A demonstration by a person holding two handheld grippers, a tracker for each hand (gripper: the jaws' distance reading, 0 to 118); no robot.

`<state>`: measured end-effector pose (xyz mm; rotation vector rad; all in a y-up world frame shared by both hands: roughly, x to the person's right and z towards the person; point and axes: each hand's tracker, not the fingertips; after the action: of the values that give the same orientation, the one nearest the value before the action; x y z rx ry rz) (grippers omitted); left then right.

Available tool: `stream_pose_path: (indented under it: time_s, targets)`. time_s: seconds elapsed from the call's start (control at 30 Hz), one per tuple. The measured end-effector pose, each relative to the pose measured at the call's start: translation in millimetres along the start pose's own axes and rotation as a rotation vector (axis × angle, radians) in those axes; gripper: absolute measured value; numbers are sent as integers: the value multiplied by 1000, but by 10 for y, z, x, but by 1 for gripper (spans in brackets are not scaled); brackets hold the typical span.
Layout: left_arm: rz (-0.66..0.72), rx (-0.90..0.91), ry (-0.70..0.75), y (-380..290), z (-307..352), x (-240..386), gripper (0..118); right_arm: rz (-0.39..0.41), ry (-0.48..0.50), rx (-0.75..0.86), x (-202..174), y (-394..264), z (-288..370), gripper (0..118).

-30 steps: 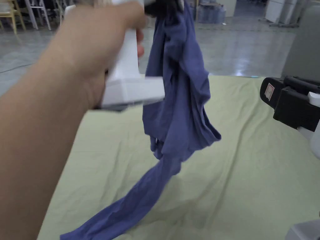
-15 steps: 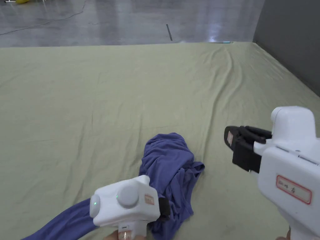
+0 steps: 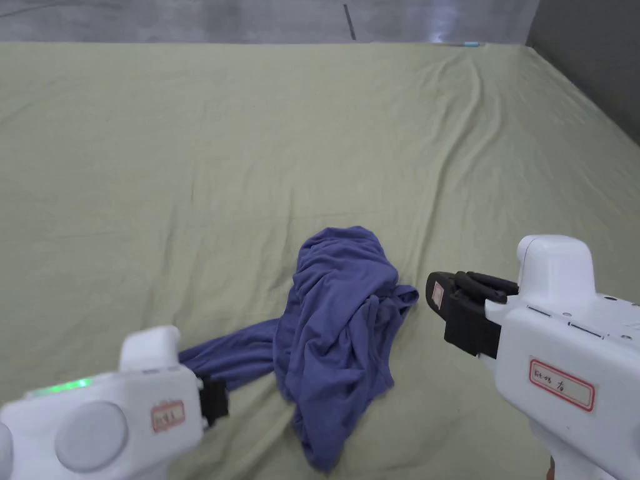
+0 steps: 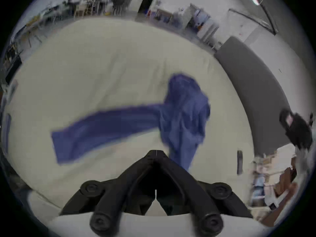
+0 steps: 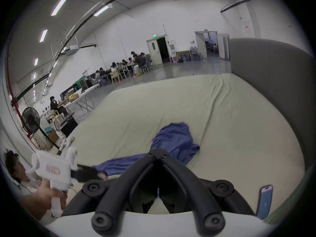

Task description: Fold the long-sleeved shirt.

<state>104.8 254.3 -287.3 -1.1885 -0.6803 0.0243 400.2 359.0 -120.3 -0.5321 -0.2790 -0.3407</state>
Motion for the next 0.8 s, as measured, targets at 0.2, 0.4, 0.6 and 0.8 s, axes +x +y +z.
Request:
stream_pose_path:
  time_s: [0.2, 0.4, 0.6, 0.8]
  targets:
    - [25, -112, -104, -256, -344, 263, 0, -12, 11, -49, -17, -34, -132, 2]
    - [49, -39, -138, -50, -787, 566, 117, 20, -5, -57, -6, 77, -327, 2]
    - [-164, -166, 2, -60, -1318, 887, 21, 93, -21, -129, 105, 313, -863, 2]
    - [-70, -133, -111, -107, -1012, 631, 5, 101, 64, -258, 386, 781, -1936, 6]
